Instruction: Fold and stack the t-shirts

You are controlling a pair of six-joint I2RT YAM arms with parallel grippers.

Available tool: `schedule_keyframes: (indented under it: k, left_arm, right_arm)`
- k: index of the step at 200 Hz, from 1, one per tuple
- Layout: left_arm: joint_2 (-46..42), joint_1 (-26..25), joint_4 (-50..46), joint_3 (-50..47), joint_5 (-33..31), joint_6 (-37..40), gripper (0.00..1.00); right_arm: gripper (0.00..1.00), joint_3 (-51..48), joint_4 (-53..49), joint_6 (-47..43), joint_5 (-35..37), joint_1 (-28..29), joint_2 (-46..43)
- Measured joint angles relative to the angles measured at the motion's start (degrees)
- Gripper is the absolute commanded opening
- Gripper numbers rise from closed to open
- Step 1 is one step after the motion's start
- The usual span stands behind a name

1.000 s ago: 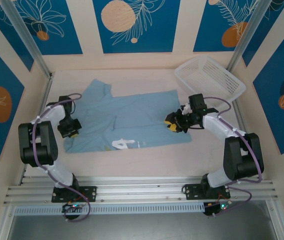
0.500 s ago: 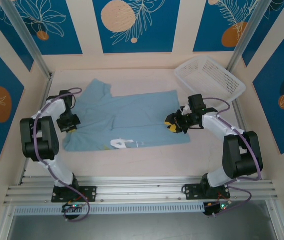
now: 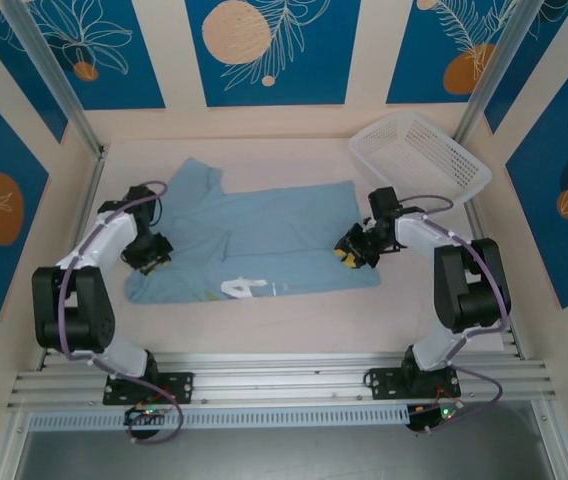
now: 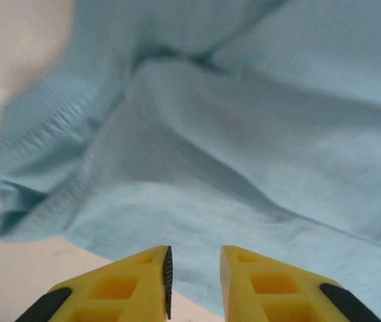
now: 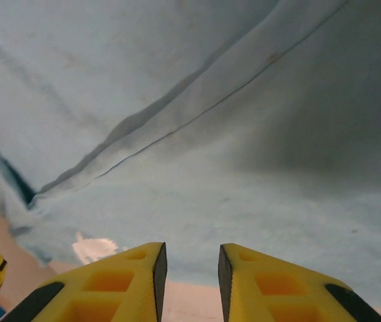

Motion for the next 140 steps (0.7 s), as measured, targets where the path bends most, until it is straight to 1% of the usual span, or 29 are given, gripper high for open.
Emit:
schedule_keyframes:
  k: [23,40,57,100,140]
  left_arm:
    - [5.8,0.5,1.5,-0.9,1.8,-2.0,0.20]
    - [9.2,1.5,2.1,-0.9,0.7,-2.8,0.21]
    - [10.5,2.3,2.2,-1.0,-0.7,-3.2,0.21]
    - [8.2,2.6,2.2,-4.3,-1.7,-4.5,0.22]
    - [2.3,3.1,0.5,-11.0,-3.3,-6.2,0.23]
  right_arm:
    - [0.25,3.3,-2.9,-0.7,2.9,0.2,4.1]
    - [0.23,5.6,-5.9,-1.2,5.3,0.6,7.2]
    - [0.23,6.7,-9.0,-1.2,7.3,1.0,9.4]
    - [0.24,5.6,-14.2,0.3,8.8,3.3,8.8]
    - [0.25,-1.2,-16.6,3.5,8.8,6.4,3.9]
